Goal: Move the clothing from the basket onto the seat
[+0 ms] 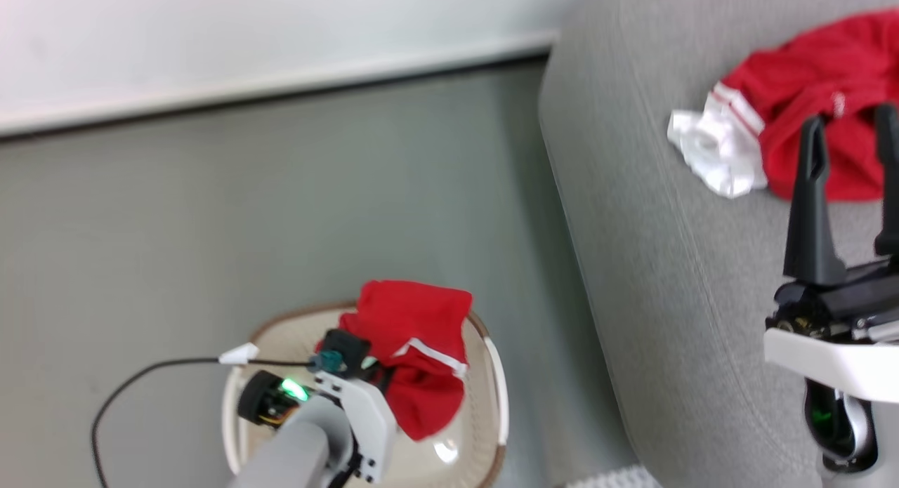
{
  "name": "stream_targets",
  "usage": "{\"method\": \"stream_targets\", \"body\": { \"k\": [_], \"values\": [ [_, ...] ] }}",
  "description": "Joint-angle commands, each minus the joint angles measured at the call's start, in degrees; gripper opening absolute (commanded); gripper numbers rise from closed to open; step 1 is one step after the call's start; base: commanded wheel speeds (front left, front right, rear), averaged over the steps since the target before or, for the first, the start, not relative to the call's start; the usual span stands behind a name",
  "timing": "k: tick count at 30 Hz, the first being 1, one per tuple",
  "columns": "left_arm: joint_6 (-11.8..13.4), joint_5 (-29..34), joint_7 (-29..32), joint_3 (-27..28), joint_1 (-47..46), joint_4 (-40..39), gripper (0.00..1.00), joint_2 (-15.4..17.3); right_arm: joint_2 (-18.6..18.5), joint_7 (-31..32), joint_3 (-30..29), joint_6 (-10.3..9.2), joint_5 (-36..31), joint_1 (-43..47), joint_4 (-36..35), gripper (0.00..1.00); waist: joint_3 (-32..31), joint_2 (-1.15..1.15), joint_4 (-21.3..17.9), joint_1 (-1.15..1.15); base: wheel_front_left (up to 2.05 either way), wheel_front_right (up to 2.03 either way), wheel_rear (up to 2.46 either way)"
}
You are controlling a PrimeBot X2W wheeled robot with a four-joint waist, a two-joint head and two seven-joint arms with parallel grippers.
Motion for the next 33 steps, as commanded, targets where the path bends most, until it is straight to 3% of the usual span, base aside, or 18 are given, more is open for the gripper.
{"method": "stream_targets", "body": {
  "k": [1, 10, 18, 33],
  "values": [
    [0.1, -1.2, -0.7, -0.9, 1.6, -1.1, 0.00, -0.2, -0.7, 0.1, 0.0, 0.03, 0.5, 1.5, 0.8, 1.00, -6.7, -0.01, 3.6, 0.02, 0.00, 0.00, 0.00],
    [0.1, -8.0, -2.2, -4.4, 5.3, -8.2, 0.00, 0.3, -2.0, 0.1, 0.7, 0.03, 2.2, 6.0, 4.5, 1.00, -16.0, -0.01, 7.6, 0.02, 0.00, 0.00, 0.00],
    [0.1, -10.4, -2.5, -2.7, 5.1, -16.0, 0.00, 2.5, -2.9, 0.1, 2.3, 0.03, 3.4, 10.4, 7.1, 1.00, -22.2, -0.01, 9.6, 0.02, 0.00, 0.00, 0.00],
    [3.1, -10.9, -0.2, 0.7, -0.3, -31.9, 0.00, 6.8, -3.0, 0.1, 6.8, 0.03, 4.6, 14.6, 11.0, 1.00, -25.0, -0.01, 10.9, 0.02, 0.00, 0.00, 0.00]
  ]
}}
